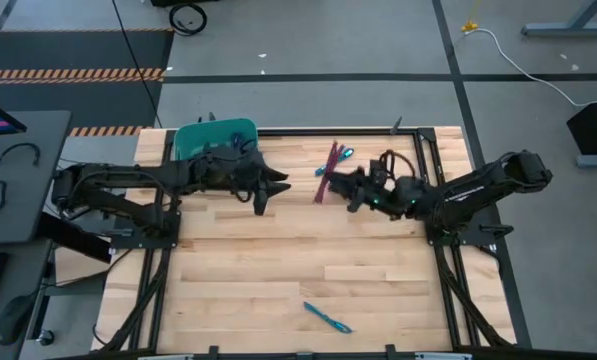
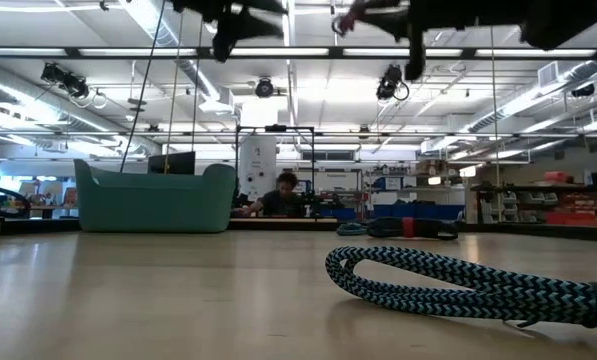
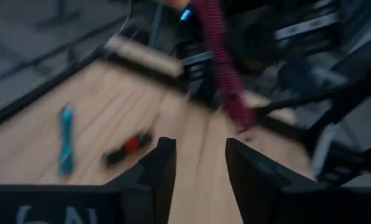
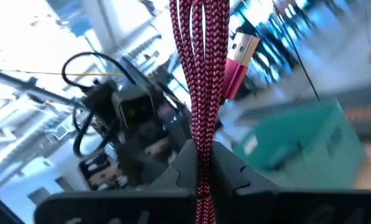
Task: Pick and place USB-C Cables
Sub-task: Put the pink charger cable into the green bin
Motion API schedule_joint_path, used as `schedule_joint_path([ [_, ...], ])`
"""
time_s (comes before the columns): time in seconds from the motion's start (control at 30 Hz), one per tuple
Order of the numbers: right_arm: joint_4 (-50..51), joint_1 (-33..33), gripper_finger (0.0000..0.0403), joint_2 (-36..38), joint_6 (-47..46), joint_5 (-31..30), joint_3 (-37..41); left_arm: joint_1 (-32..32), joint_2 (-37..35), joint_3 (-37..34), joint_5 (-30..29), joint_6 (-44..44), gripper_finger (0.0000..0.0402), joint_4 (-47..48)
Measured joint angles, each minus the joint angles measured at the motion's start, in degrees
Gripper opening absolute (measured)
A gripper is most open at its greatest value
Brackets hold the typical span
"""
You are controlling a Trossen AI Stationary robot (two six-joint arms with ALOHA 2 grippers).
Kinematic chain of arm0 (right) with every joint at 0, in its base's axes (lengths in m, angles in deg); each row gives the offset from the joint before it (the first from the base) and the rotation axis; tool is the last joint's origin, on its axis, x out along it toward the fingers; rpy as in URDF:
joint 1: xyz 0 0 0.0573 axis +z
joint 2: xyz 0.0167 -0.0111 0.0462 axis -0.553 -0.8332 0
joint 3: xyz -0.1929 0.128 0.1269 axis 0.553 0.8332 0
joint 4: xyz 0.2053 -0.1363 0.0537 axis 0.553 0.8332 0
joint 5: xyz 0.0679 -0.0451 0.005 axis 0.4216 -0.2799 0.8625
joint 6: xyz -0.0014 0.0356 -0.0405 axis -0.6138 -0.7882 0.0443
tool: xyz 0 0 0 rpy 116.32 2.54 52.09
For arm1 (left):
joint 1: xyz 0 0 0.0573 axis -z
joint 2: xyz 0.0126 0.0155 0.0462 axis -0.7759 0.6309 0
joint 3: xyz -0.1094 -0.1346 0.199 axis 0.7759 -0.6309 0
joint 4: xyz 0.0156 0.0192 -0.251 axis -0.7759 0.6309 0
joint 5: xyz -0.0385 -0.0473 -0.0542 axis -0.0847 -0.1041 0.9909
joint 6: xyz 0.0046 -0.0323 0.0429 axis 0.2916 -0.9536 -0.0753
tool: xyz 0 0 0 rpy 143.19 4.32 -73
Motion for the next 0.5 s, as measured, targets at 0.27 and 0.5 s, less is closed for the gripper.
schedule_joint_path([
  [0.27,24.0,-1.1,0.0021,-0.1,16.1,3.6,-17.3,2.6,0.0,0.0,-3.4,0.6,0.0225,-11.1],
  [0.5,33.1,-3.1,0.0021,-0.1,23.9,6.5,-25.1,2.8,0.5,0.0,-6.0,0.3,0.0275,-13.2],
])
